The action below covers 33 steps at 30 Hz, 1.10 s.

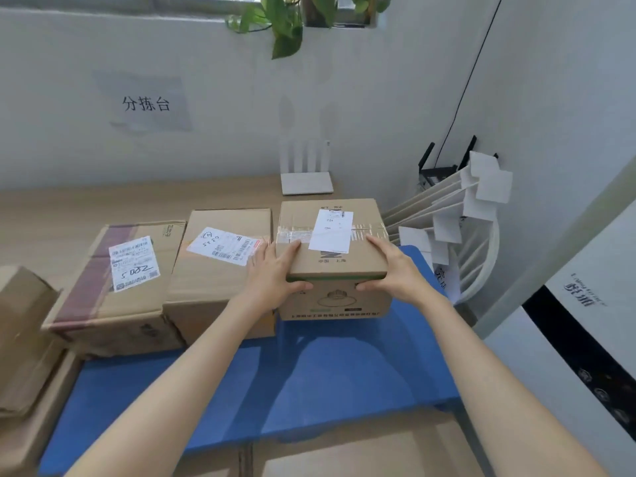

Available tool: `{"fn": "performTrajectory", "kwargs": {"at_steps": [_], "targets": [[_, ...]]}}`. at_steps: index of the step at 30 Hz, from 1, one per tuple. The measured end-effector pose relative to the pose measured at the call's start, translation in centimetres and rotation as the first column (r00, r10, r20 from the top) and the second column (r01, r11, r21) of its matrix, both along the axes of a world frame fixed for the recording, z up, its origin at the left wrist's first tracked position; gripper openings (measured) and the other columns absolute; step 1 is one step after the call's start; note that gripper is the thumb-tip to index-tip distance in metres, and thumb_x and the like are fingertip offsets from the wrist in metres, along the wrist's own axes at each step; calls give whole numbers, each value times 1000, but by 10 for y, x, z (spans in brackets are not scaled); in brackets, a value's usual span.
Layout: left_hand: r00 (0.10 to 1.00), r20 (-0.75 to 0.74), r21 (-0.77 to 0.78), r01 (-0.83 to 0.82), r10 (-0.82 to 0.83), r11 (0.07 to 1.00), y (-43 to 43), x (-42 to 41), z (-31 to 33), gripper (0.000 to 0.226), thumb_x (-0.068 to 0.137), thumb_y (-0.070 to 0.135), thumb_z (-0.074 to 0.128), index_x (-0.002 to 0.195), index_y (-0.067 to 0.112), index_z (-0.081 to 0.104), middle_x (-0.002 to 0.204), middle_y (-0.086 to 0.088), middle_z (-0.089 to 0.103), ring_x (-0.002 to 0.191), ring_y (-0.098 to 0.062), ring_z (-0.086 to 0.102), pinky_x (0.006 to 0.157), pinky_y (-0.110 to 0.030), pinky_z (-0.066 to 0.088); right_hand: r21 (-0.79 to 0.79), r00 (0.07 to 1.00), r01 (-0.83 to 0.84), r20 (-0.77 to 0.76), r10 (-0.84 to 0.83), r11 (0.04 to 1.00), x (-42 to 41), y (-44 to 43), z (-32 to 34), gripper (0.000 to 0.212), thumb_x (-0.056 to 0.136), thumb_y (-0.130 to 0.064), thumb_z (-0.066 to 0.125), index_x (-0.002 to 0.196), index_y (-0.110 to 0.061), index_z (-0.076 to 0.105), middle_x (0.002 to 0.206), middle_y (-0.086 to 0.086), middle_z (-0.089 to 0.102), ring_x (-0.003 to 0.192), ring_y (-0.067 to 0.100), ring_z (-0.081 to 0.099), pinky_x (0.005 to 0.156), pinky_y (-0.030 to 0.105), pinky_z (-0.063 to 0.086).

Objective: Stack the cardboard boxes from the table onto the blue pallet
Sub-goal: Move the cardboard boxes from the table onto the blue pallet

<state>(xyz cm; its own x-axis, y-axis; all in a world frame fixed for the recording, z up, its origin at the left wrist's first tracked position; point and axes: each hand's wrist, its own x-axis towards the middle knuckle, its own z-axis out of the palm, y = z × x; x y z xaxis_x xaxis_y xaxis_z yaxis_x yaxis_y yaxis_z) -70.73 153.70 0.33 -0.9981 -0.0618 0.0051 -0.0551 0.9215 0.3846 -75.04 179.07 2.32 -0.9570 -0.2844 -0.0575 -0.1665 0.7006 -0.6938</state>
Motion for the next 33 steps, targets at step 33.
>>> {"fn": "performTrajectory", "kwargs": {"at_steps": [33], "targets": [[995, 61, -305, -52, 74, 951, 14, 9, -32, 91, 87, 38, 65, 150, 36, 0, 159, -13, -16, 146, -28, -17, 114, -57, -5, -14, 993, -121, 5, 121, 993, -29, 7, -55, 107, 62, -33, 89, 147, -41, 23, 150, -5, 29, 134, 21, 34, 108, 48, 36]]}}
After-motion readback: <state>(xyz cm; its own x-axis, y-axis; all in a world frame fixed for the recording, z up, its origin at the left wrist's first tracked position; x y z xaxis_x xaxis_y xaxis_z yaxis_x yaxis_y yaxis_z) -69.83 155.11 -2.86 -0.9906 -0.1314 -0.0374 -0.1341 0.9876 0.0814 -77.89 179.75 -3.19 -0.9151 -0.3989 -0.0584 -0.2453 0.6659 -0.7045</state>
